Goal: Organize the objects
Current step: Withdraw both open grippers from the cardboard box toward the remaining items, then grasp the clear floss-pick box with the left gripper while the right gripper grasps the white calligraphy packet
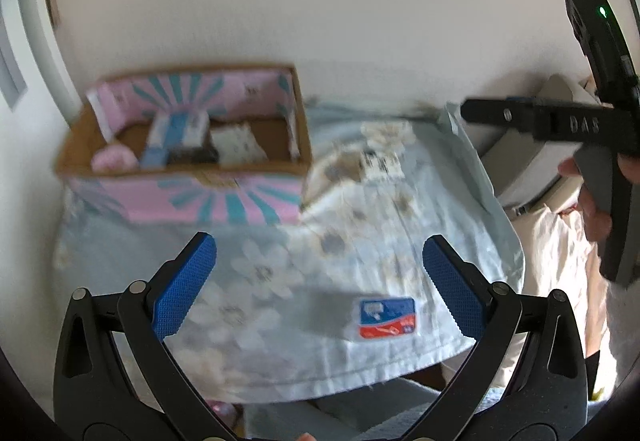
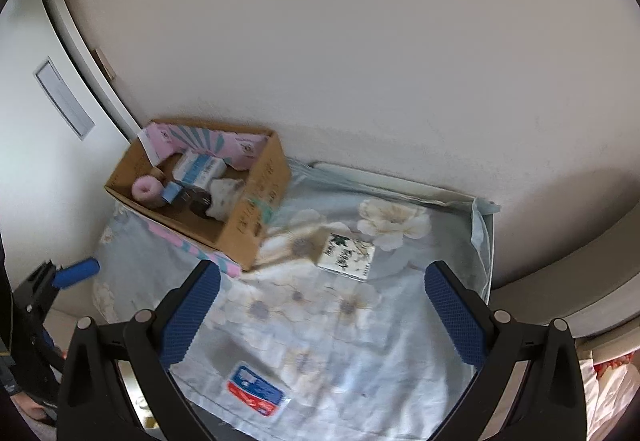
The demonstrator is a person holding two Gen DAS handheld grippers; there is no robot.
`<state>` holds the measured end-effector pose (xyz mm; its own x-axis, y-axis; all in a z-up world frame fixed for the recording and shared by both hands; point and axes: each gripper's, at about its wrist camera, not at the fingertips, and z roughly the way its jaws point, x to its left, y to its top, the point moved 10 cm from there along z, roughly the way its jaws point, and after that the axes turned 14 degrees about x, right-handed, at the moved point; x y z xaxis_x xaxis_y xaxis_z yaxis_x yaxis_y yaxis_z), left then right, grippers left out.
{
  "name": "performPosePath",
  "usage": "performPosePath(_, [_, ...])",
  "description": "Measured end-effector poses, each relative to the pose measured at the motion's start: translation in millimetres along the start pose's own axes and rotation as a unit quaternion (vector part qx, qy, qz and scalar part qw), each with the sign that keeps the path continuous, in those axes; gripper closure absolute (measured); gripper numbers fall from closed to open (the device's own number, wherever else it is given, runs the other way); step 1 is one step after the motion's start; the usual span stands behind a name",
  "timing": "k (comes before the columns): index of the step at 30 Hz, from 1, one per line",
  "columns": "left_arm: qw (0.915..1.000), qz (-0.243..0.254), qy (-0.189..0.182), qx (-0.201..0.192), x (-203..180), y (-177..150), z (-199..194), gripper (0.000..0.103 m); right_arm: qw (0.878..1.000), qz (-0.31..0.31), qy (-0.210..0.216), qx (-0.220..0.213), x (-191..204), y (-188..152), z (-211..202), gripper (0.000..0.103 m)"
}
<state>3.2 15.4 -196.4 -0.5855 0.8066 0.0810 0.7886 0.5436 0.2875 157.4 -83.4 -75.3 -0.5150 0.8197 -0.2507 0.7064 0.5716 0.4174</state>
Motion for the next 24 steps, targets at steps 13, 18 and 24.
performPosePath(13, [0.9966,0.042,-0.022,0.068,-66.2,-66.1,99.8,0.000,0.999,-0.011,-0.013,0.032,-28.4,-12.1,100.1,0.001])
performPosePath(18, [0.9951,0.047,-0.011,0.086,-74.3,-76.3,130.9,0.000,0.999,-0.018,-0.015,0.046,-30.5,-3.8,143.0,0.001])
performPosePath(24, [0.9938,0.046,-0.007,0.101,-72.9,-83.1,156.3,0.000,0.998,-0.024,-0.027,0.057,-29.0,6.6,174.7,0.001])
